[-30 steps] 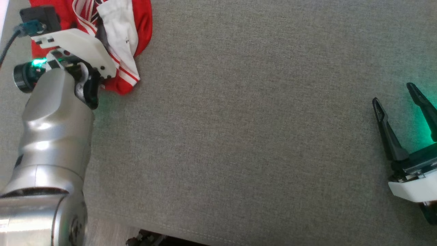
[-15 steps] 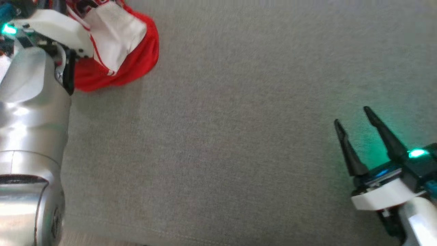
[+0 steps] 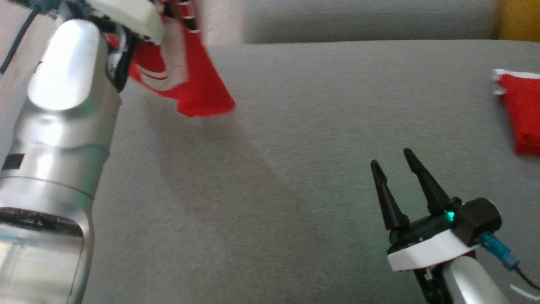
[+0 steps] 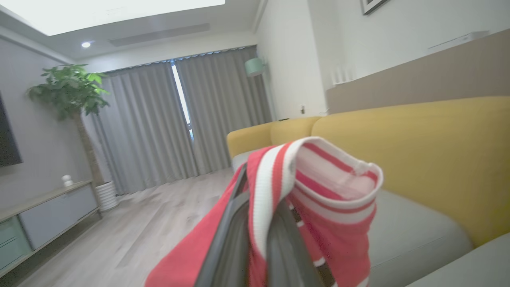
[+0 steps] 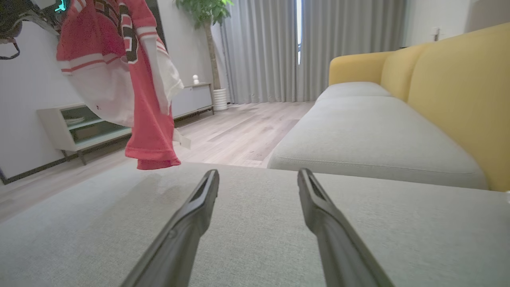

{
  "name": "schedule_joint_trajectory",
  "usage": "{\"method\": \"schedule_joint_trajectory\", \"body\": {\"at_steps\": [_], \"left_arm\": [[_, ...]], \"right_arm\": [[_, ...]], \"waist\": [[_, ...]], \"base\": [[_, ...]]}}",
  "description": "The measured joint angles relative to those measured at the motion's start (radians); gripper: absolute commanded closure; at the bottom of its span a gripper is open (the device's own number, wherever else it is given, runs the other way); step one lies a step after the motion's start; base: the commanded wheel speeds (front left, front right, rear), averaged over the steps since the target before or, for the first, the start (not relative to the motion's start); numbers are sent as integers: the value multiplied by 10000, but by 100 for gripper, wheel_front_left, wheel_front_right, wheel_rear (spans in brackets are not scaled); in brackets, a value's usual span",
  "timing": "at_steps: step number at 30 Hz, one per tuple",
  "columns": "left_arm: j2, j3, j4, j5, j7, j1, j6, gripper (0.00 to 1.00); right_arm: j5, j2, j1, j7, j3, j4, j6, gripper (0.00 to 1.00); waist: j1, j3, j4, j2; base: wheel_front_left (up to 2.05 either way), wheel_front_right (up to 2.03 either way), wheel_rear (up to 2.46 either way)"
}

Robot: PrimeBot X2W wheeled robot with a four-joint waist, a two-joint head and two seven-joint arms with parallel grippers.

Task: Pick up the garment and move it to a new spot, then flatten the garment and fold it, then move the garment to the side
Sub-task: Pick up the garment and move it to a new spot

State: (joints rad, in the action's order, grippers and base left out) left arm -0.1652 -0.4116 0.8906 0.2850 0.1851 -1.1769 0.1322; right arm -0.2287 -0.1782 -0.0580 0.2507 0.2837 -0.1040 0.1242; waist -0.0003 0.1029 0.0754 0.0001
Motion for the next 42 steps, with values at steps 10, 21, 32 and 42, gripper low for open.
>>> {"method": "schedule_joint_trajectory", "body": {"at_steps": [10,21,32,42], "left_arm": [[44,-1296,-1946,1791,-796,1114,0,100],[510,-2088,-1620,1937,295,5265,-468,0],[761,-1212,-3777,894,671,8067,-1916,0],[765,267,-6892,-153,671,11796,-2834,0]], "right_arm": [[0,268,259,0,-19,-33,0,0],[2,625,261,0,-228,13,0,0],[61,663,558,0,-796,-284,0,0],[13,857,1582,0,-1461,-407,-2,0]], "waist": [[1,-592,-1796,0],[5,221,-2880,0],[3,-224,-2358,0],[1,-1443,-976,0]], "base": [[0,0,0],[0,0,0],[0,0,0],[0,0,0]]}}
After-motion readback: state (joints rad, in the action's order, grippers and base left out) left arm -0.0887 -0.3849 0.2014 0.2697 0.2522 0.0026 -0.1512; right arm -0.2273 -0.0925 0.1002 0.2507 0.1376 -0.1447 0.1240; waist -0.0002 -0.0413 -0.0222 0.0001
